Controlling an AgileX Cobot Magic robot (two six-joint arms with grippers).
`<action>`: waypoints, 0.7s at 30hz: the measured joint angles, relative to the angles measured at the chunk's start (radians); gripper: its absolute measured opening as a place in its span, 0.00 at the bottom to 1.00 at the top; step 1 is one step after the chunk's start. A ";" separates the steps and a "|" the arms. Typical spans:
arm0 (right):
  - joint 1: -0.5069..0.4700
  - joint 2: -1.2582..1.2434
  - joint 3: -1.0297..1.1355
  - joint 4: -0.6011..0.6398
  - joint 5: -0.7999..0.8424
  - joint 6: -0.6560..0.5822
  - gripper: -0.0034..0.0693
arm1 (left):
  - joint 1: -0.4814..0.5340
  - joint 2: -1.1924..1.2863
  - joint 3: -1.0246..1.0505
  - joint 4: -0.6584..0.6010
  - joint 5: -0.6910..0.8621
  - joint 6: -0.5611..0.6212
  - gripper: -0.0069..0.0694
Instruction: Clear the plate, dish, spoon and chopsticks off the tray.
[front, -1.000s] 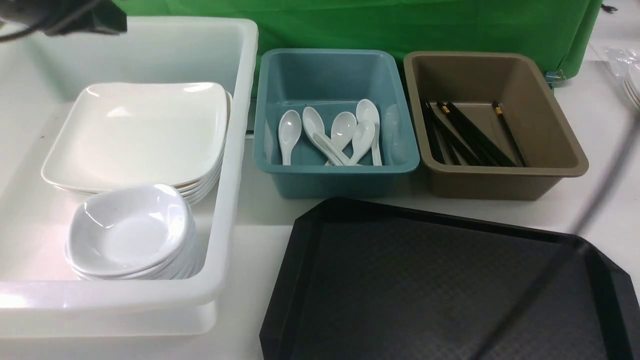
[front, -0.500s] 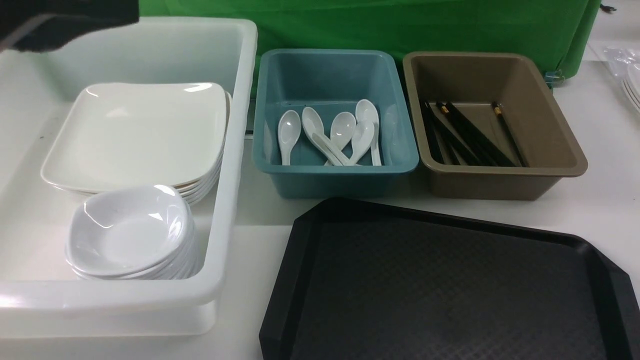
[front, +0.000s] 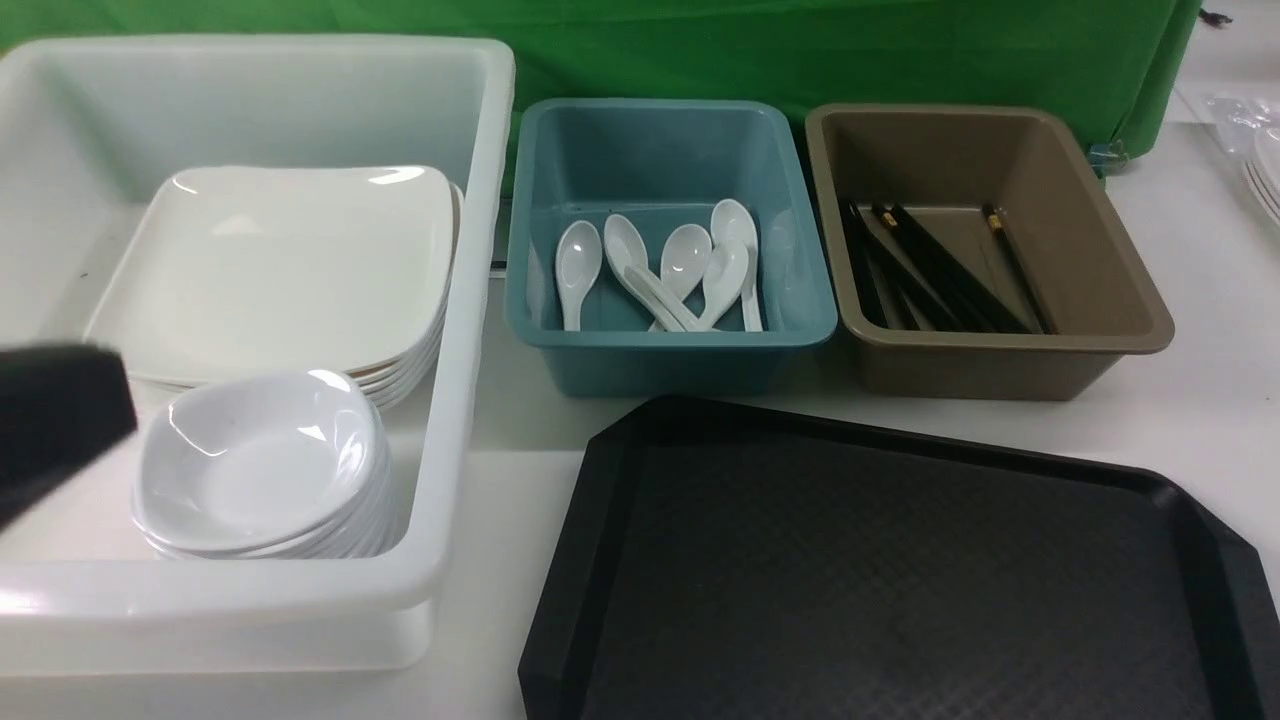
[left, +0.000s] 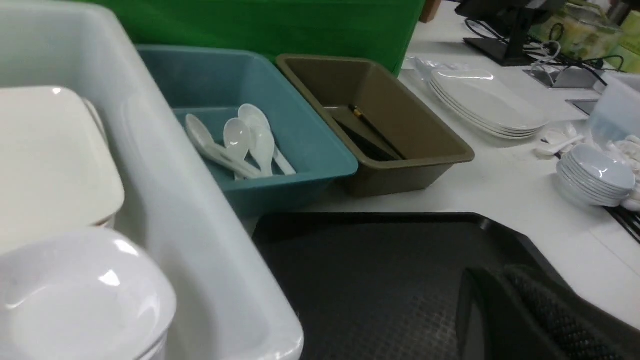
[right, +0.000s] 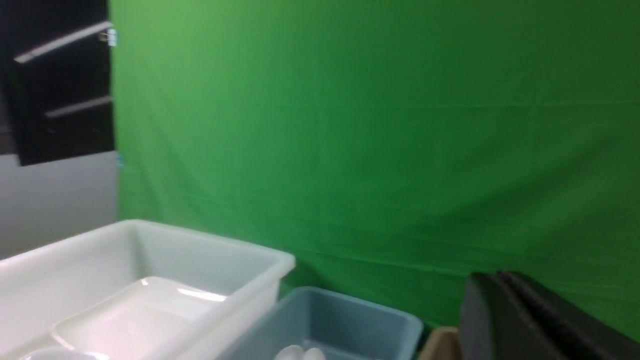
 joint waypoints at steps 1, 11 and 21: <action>0.000 -0.031 0.042 0.000 -0.028 0.010 0.07 | 0.000 -0.021 0.033 0.015 -0.002 -0.009 0.10; 0.000 -0.130 0.156 -0.001 -0.099 0.087 0.09 | 0.000 -0.101 0.173 0.042 -0.025 -0.019 0.10; 0.000 -0.130 0.156 -0.001 -0.099 0.090 0.12 | 0.000 -0.103 0.177 0.036 -0.064 -0.019 0.11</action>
